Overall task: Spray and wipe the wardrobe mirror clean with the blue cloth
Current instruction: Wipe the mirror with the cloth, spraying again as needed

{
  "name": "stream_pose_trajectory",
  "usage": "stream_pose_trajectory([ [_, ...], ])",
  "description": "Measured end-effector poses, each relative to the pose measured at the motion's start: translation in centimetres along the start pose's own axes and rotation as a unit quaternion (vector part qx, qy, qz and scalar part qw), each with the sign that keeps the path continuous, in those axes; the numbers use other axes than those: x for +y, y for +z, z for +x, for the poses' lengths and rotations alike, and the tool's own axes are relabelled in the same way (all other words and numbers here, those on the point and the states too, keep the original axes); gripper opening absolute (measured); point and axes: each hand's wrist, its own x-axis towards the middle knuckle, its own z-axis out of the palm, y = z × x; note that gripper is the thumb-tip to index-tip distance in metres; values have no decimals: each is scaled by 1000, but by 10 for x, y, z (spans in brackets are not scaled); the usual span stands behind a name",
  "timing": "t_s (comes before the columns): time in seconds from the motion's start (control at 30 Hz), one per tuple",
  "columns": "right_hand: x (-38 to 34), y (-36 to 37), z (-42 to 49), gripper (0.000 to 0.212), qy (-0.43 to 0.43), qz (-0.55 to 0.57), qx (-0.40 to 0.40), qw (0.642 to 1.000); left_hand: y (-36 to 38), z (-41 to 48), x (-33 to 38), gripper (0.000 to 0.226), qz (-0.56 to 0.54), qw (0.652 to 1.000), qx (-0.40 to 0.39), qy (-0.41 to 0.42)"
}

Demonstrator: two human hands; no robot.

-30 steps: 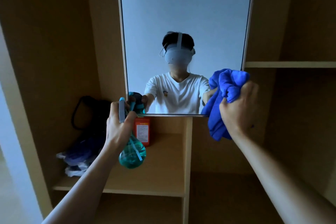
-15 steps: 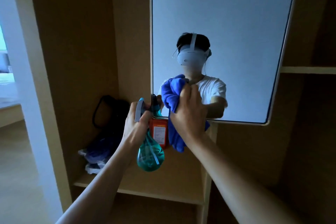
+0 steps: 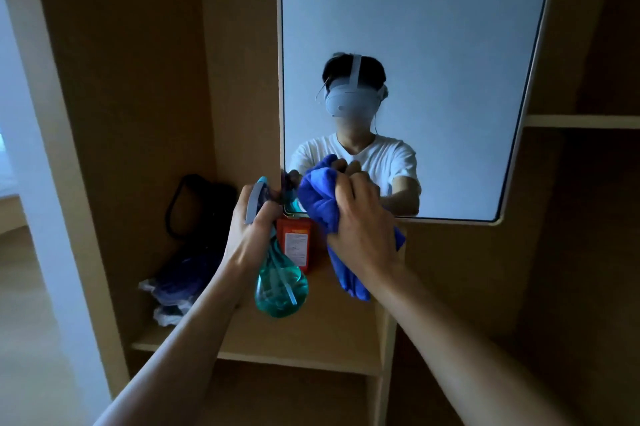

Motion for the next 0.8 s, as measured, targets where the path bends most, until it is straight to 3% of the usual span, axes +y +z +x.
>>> stream_pose_trajectory([
  [0.1,43,-17,-15,59,31,-14,30,999,-1,2,-3,28,33,999,-4,-1],
  [0.27,104,-47,-39,44,74,-47,57,995,7,-2,-11,16,79,997,19,15],
  [0.4,136,-66,-50,39,98,-54,63,992,15,-9,-14,23,110,993,22,24],
  [0.5,151,-75,-60,44,130,-73,90,985,18,-8,-15,32,120,993,14,5],
  [0.6,157,-81,-68,48,188,-64,119,973,21,-8,-19,27,108,994,5,-26],
  [0.8,148,-76,-89,47,307,-49,118,943,20,-9,-19,31,144,989,4,-15],
])
